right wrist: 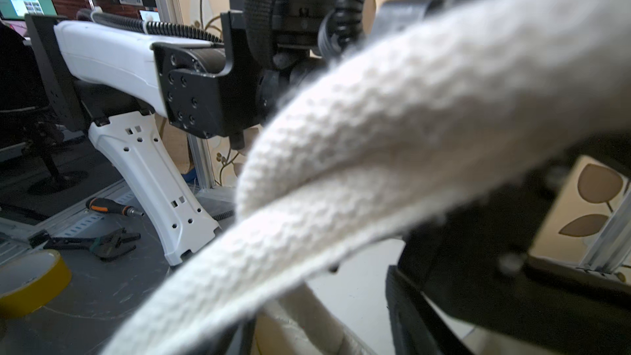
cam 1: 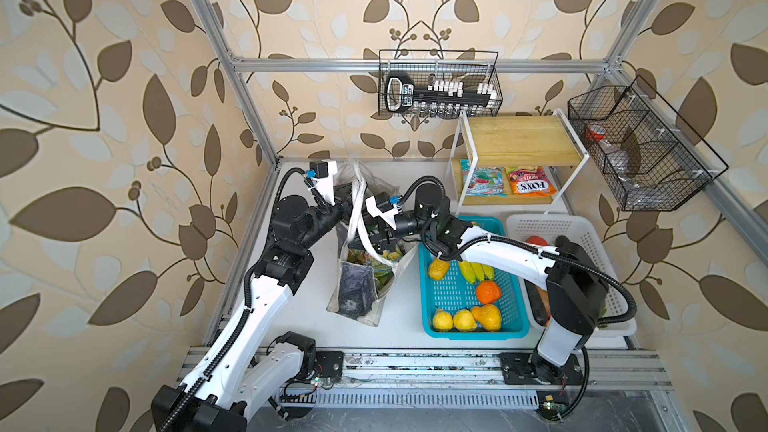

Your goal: Place the food into the grocery bag and tie it

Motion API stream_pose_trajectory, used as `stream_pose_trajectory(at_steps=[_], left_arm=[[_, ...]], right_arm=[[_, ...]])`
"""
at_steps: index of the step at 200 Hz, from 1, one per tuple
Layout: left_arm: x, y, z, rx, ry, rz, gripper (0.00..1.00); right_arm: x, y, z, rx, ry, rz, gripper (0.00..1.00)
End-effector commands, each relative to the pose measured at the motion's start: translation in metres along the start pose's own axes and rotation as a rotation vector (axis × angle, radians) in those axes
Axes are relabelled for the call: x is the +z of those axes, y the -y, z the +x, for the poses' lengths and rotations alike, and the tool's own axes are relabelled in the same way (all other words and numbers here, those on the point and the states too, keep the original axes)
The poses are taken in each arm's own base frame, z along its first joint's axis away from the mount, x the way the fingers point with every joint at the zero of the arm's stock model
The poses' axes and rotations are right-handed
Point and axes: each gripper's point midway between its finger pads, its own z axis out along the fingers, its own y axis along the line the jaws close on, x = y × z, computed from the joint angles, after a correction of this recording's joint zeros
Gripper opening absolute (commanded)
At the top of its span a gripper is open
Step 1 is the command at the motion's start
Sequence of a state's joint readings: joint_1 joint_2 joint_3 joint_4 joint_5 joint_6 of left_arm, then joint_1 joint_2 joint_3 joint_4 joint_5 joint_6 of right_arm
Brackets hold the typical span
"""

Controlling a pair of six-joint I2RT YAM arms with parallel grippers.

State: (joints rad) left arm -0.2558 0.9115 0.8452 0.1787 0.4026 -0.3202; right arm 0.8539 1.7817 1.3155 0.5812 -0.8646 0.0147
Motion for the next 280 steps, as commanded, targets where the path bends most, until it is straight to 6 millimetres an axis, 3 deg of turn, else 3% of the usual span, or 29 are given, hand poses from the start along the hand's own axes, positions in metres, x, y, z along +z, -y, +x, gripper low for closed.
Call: stream_pose_trajectory(at_steps=[1,11,23,32,73,105,154,180,224,240,266,280], left_arm=[[-0.007,0.004,-0.016,0.037,0.068,-0.007,0.0],[-0.007,0.004,-0.015,0.037,0.066,-0.008,0.0],[-0.006,0.002,-0.014,0.036,0.065,-0.015,0.0],[-0.007,0.0,-0.014,0.035,0.069,-0.027,0.0],[-0.029,-0.038,-0.023,-0.049,0.102,-0.294,0.0],[-0.049,-0.057,-0.023,-0.139,0.067,-0.468,0.0],[-0.078,-0.083,-0.046,-0.212,0.133,-0.65,0.0],[-0.088,-0.096,-0.049,-0.241,0.134,-0.722,0.0],[-0.124,-0.115,-0.054,-0.26,0.22,-0.831,0.0],[-0.122,-0.117,-0.053,-0.264,0.201,-0.837,0.0],[-0.09,-0.097,-0.051,-0.265,0.169,-0.627,0.0],[-0.085,-0.094,-0.045,-0.287,0.139,-0.605,0.0]], right_arm=[[0.007,-0.002,-0.024,-0.06,0.069,-0.014,0.48],[0.007,-0.003,-0.026,-0.061,0.073,-0.016,0.37],[0.005,-0.004,-0.027,-0.056,0.072,0.003,0.12],[0.0,-0.001,-0.028,-0.051,0.07,0.048,0.0],[-0.036,0.036,-0.006,0.066,-0.073,0.354,0.0],[-0.072,0.066,0.028,0.118,-0.321,0.645,0.0],[-0.116,0.08,0.034,0.167,-0.504,0.834,0.0],[-0.142,0.091,0.03,0.222,-0.506,0.936,0.0],[-0.187,0.11,0.03,0.238,-0.521,1.147,0.0],[-0.185,0.12,0.024,0.235,-0.497,1.13,0.0],[-0.144,0.128,-0.006,0.129,-0.475,0.998,0.0],[-0.148,0.141,-0.007,0.128,-0.498,1.1,0.0]])
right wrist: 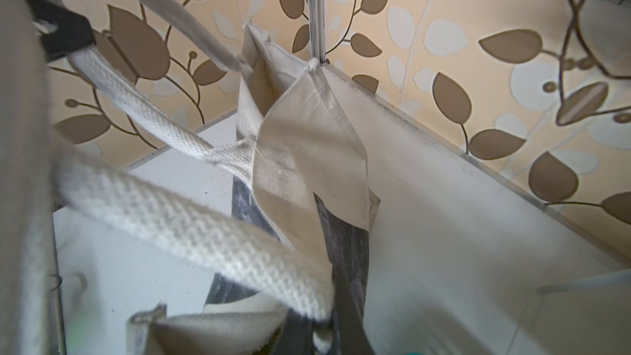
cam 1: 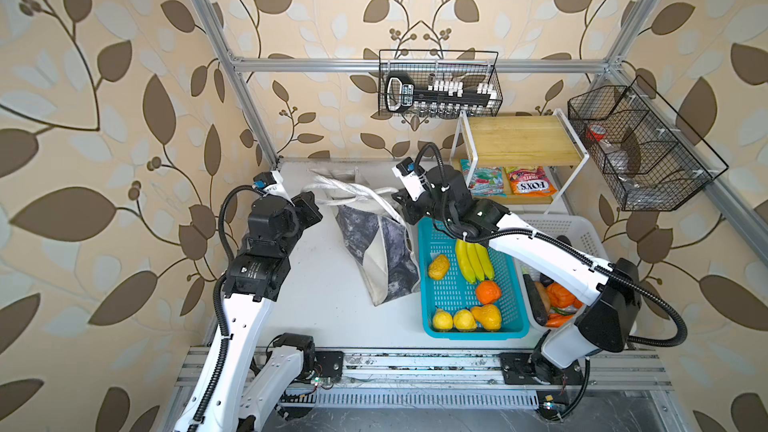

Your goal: Place the food into the grocery bag and tie it

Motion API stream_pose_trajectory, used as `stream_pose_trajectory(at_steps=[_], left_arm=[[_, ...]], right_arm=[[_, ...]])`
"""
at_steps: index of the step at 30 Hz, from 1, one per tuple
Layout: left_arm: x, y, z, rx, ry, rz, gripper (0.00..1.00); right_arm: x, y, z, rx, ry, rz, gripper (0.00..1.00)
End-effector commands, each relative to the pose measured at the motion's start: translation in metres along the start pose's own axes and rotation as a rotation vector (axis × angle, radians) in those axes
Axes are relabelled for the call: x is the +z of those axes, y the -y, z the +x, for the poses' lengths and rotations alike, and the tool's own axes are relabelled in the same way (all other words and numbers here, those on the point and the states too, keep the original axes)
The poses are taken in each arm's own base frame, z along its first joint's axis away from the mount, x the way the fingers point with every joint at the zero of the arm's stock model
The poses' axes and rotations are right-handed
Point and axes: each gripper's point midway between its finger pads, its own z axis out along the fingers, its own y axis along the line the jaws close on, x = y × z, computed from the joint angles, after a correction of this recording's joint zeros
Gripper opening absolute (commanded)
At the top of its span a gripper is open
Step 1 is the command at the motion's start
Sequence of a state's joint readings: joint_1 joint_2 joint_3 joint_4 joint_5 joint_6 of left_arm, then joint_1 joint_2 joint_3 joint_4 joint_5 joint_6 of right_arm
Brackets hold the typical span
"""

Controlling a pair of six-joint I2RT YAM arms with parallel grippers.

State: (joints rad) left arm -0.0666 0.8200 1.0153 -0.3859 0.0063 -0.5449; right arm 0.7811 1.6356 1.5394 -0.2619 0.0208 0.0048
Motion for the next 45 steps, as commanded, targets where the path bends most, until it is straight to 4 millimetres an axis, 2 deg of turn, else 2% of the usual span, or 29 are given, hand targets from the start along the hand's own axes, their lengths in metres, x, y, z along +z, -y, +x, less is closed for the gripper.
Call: stream_pose_trajectory(at_steps=[1,4,6,8,11,15,17,19,22,23,24,26,28,35,39,45], left_arm=[[-0.006,0.012,-0.026,-0.021,0.098,0.063,0.0],[-0.015,-0.006,-0.025,-0.042,0.136,-0.013,0.0],[-0.018,-0.017,-0.023,-0.053,0.157,-0.052,0.0],[-0.019,-0.025,-0.022,-0.056,0.166,-0.093,0.0],[-0.023,-0.03,-0.026,-0.037,0.184,-0.128,0.0],[-0.018,-0.015,-0.017,-0.05,0.147,-0.02,0.0],[-0.011,-0.009,-0.007,-0.064,0.114,0.031,0.0],[0.0,-0.003,0.006,-0.087,0.071,0.093,0.0],[0.018,0.019,0.024,-0.108,-0.017,0.245,0.0],[0.029,0.025,0.036,-0.132,-0.08,0.281,0.0],[0.037,0.028,0.045,-0.132,-0.108,0.302,0.0],[0.039,0.027,0.049,-0.119,-0.106,0.302,0.0],[0.039,0.027,0.051,-0.115,-0.107,0.304,0.0],[0.036,0.026,0.053,-0.099,-0.107,0.298,0.0],[0.039,0.028,0.051,-0.093,-0.119,0.291,0.0],[0.045,0.035,0.051,-0.1,-0.156,0.303,0.0]], right_arm=[[0.0,0.035,-0.022,-0.035,-0.001,0.195,0.0],[0.007,0.087,-0.001,0.174,-0.066,0.332,0.0],[0.008,0.109,0.012,0.284,-0.053,0.357,0.0],[0.006,0.129,0.021,0.319,-0.047,0.436,0.0],[0.009,0.14,0.028,0.328,-0.037,0.469,0.0],[0.026,0.148,0.049,0.404,-0.07,0.425,0.0],[0.031,0.134,0.05,0.409,-0.075,0.34,0.02],[0.034,0.114,0.044,0.411,-0.007,0.22,0.09],[0.027,0.091,0.034,0.38,0.098,0.092,0.12],[0.023,0.078,0.03,0.312,0.123,0.043,0.2],[0.024,0.072,0.029,0.265,0.117,0.029,0.33],[0.025,0.066,0.029,0.204,0.101,0.043,0.52],[0.026,0.063,0.028,0.164,0.092,0.068,0.62],[0.018,0.048,0.01,-0.054,0.107,0.137,0.67],[0.007,0.029,0.002,-0.203,0.123,0.139,0.77],[-0.01,-0.008,-0.007,-0.322,0.239,-0.011,0.78]])
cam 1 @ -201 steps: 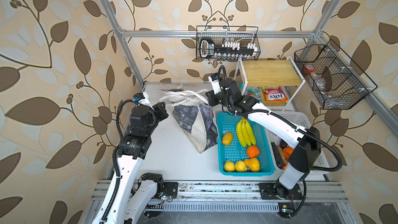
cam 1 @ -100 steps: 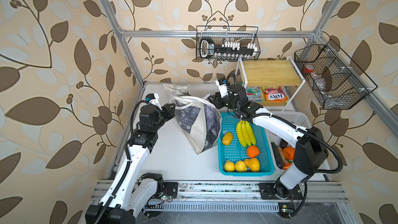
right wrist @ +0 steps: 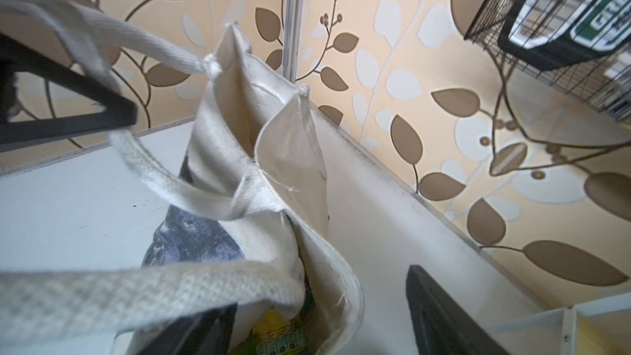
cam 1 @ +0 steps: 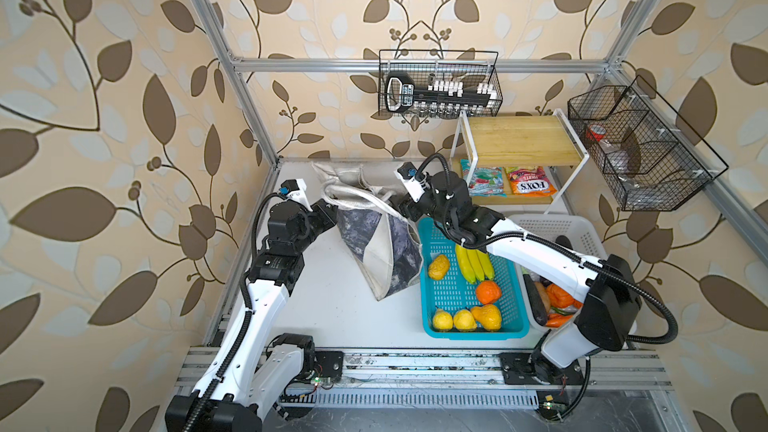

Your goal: Place the food into the grocery bag and tie it

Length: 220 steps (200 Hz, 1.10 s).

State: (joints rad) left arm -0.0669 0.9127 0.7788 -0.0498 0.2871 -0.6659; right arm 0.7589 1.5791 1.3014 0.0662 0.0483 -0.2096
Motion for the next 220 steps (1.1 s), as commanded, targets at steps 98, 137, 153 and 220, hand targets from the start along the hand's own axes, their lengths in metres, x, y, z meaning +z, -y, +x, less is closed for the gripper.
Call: stream_pose_trajectory(at_steps=[98,137,153,220], left_arm=[[0.0,0.037,-0.009,0.014,-0.031,0.102,0.0],[0.002,0.038,-0.009,0.013,-0.04,0.101,0.0],[0.004,0.039,-0.007,0.007,-0.05,0.106,0.0],[0.001,0.024,-0.01,-0.009,-0.032,0.016,0.0]], right_arm=[[-0.009,-0.098,-0.052,-0.31,0.221,-0.342,0.68],[-0.018,-0.132,-0.062,-0.325,0.267,-0.498,0.52],[-0.016,-0.142,-0.064,-0.321,0.276,-0.54,0.46],[-0.019,-0.148,-0.065,-0.306,0.282,-0.534,0.0]])
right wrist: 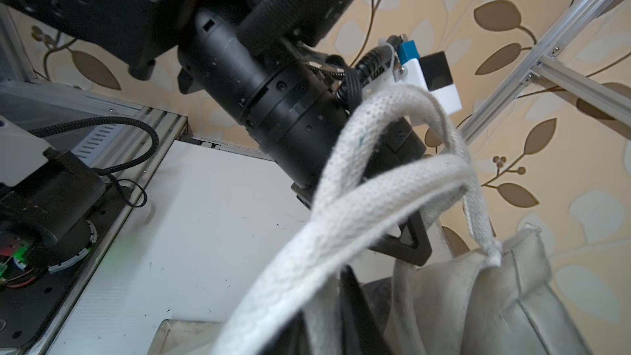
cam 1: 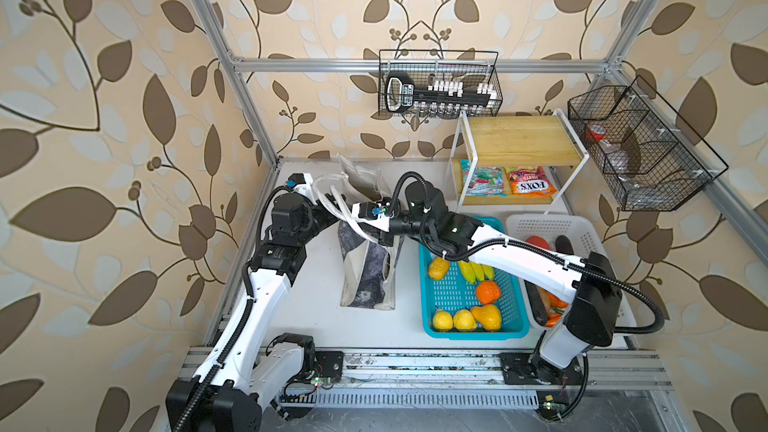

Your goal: Place the food into the grocery bag and tie it

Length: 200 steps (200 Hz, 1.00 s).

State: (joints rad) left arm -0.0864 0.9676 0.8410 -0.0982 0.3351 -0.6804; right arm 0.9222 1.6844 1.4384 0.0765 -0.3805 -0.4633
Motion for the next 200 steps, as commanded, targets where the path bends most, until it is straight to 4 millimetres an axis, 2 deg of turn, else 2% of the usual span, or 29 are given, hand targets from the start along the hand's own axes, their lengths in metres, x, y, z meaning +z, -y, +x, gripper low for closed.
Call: stream_pose_trajectory(at_steps=[1,15,34,56,87,104,117,150,172,200], left_arm=[[-0.009,0.013,-0.016,0.013,0.046,-0.009,0.0],[-0.016,0.002,-0.025,0.005,0.085,-0.077,0.0],[-0.028,-0.01,-0.039,-0.03,0.126,-0.141,0.0],[-0.043,-0.027,-0.057,-0.1,0.186,-0.18,0.0],[-0.066,-0.047,-0.084,-0.178,0.258,-0.216,0.0],[-0.077,-0.054,-0.094,-0.198,0.291,-0.228,0.0],[-0.083,-0.058,-0.103,-0.218,0.312,-0.23,0.0],[-0.098,-0.052,-0.127,-0.212,0.376,-0.236,0.0],[-0.102,-0.044,-0.14,-0.209,0.405,-0.223,0.0],[-0.109,-0.045,-0.149,-0.203,0.434,-0.239,0.0]], right_arm=[[-0.006,0.001,-0.01,-0.021,0.031,0.008,0.0],[-0.014,0.01,-0.002,0.005,-0.003,0.052,0.0],[-0.029,0.036,0.01,0.043,-0.1,0.188,0.0],[-0.055,0.067,0.027,0.141,-0.194,0.33,0.0],[-0.085,0.105,0.072,0.256,-0.381,0.533,0.0],[-0.103,0.117,0.092,0.346,-0.424,0.62,0.0],[-0.124,0.131,0.105,0.425,-0.423,0.726,0.0],[-0.177,0.164,0.129,0.537,-0.47,0.953,0.0],[-0.188,0.183,0.151,0.597,-0.527,0.989,0.0],[-0.201,0.193,0.192,0.64,-0.633,1.04,0.0]])
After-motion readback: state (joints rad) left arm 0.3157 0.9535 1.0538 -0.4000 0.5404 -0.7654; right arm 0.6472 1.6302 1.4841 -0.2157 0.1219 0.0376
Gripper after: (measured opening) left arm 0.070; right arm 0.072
